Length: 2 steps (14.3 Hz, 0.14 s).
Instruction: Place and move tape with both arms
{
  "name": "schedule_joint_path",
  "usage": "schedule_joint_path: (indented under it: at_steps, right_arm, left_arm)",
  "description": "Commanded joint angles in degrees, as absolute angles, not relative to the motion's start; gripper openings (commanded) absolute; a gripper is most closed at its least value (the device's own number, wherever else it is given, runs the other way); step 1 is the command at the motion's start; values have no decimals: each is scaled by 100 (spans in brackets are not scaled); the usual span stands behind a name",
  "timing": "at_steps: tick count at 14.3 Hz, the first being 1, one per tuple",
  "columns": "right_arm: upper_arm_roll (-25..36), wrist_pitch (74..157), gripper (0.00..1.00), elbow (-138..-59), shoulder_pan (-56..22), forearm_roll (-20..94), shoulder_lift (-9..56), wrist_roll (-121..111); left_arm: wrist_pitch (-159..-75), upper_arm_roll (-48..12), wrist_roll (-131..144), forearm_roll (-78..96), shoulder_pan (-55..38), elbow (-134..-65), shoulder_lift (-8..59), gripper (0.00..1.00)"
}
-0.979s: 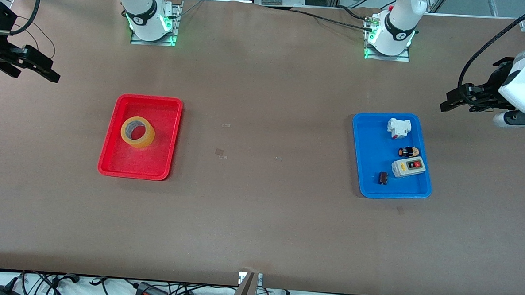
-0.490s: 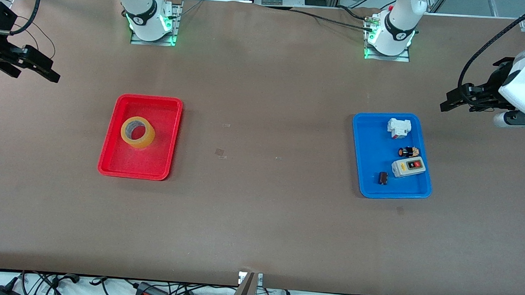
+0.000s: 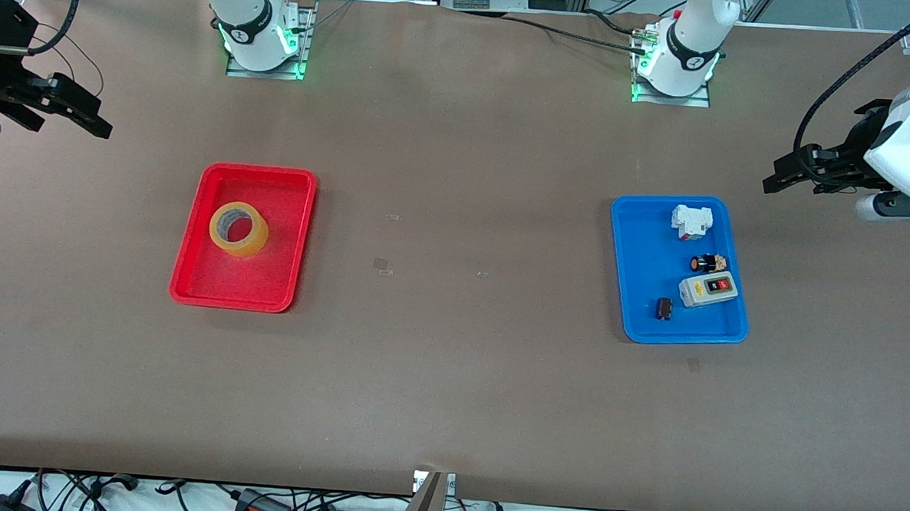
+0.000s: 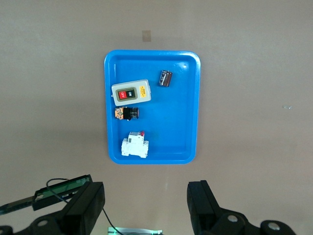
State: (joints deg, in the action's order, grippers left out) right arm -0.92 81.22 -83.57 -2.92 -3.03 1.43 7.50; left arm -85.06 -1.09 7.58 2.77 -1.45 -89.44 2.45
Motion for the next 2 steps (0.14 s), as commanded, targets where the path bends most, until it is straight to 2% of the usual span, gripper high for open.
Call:
schedule_joint_path:
  at_steps: [1,2]
  right_arm:
    - [-491,8068,98,-8394,88,-220,53,747]
    - [-483,8068,98,-8394,97,-220,53,747]
  left_arm:
    - [-8499,-141,650,255,-105,-9062,88,100]
    - [-8499,-141,650,255,-105,-9062,97,100]
